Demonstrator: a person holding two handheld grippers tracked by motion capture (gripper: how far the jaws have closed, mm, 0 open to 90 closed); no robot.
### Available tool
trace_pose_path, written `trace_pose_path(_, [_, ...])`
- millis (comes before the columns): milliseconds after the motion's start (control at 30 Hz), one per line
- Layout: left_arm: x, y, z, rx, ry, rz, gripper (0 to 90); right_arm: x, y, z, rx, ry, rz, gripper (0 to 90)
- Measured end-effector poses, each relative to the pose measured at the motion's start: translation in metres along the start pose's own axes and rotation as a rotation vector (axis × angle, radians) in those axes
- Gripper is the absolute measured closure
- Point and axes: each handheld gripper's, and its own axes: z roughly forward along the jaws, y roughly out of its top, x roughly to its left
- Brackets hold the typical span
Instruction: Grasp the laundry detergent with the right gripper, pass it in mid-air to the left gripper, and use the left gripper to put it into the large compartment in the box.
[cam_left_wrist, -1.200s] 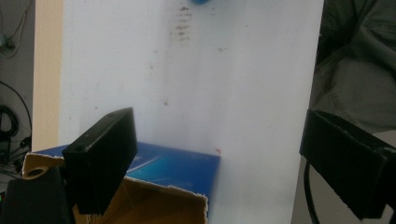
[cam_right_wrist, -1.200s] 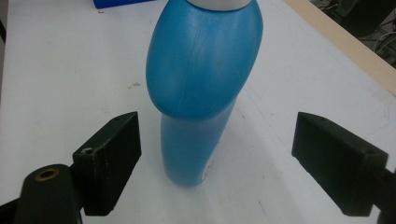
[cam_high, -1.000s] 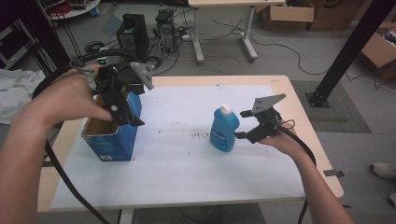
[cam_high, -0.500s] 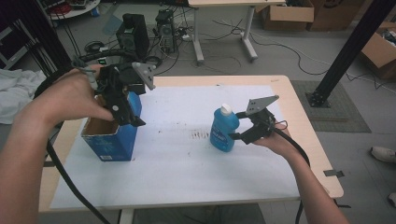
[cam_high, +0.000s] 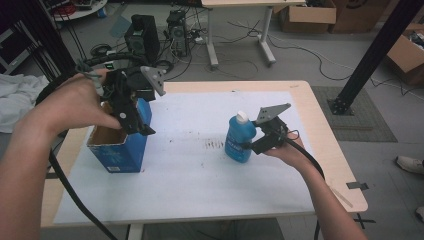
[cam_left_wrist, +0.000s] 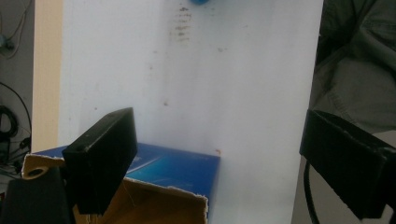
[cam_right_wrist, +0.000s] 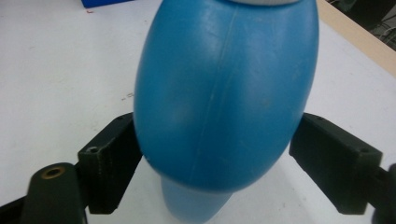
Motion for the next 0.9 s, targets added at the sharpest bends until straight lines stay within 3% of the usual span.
trace_pose_path(300, [0.001,0.001,0.000,-0.002,0.000,-0.001,12.0,0.002,-0.001,0.009,0.002,-0.017,0.014,21.6])
trace_pose_path(700, [0.001,0.000,0.001,-0.004,0.002,-0.003,12.0,0.006,0.000,0.017,0.002,-0.029,0.006,38.0])
trace_pose_path(900, [0.000,-0.001,0.002,-0.002,0.000,-0.002,12.1,0.006,-0.002,0.016,-0.007,-0.034,0.029,41.3])
